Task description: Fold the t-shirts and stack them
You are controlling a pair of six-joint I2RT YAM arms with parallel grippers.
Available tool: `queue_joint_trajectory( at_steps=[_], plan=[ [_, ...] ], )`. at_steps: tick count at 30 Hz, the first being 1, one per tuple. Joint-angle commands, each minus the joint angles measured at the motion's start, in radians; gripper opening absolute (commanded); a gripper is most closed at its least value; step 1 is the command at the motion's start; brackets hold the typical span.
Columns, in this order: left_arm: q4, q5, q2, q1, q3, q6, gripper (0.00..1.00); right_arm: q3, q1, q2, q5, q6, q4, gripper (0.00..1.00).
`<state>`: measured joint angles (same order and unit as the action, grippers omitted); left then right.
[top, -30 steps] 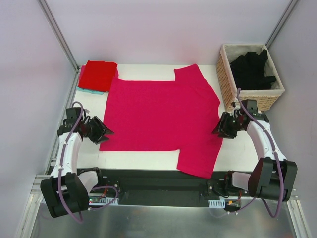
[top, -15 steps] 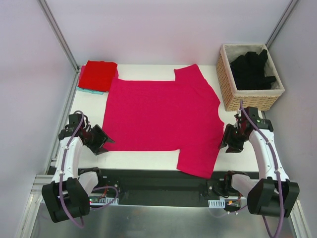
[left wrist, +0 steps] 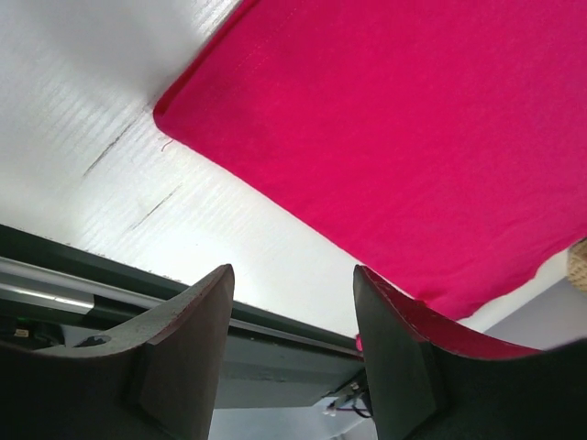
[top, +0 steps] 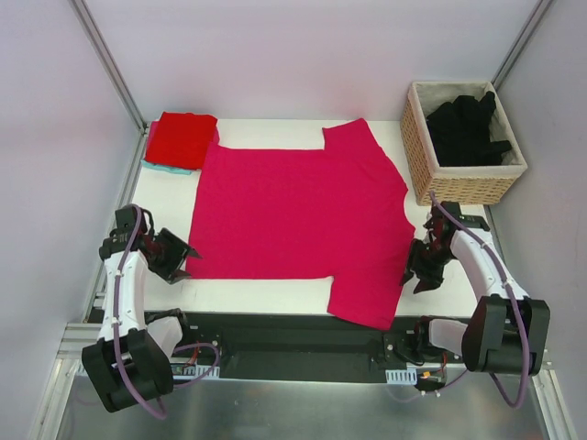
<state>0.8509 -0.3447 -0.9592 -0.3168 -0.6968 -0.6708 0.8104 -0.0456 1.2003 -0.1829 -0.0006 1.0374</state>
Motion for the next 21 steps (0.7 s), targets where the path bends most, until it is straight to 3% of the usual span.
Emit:
queue_joint_trajectory(
  at_steps=[1,10,21],
  plan=[
    [-0.012,-0.083,-0.006,-0.036,-0.015,-0.059,0.54,-0.028,0.032,0.024,-0.046,0.077,-0.017,0.46],
    [-0.047,-0.151,-0.015,-0.07,-0.027,-0.075,0.54,-0.066,0.154,0.134,-0.009,0.192,-0.071,0.4],
    [-0.082,-0.212,0.0,-0.073,-0.014,-0.082,0.54,-0.004,0.219,0.223,0.255,0.244,-0.033,0.39]
  ],
)
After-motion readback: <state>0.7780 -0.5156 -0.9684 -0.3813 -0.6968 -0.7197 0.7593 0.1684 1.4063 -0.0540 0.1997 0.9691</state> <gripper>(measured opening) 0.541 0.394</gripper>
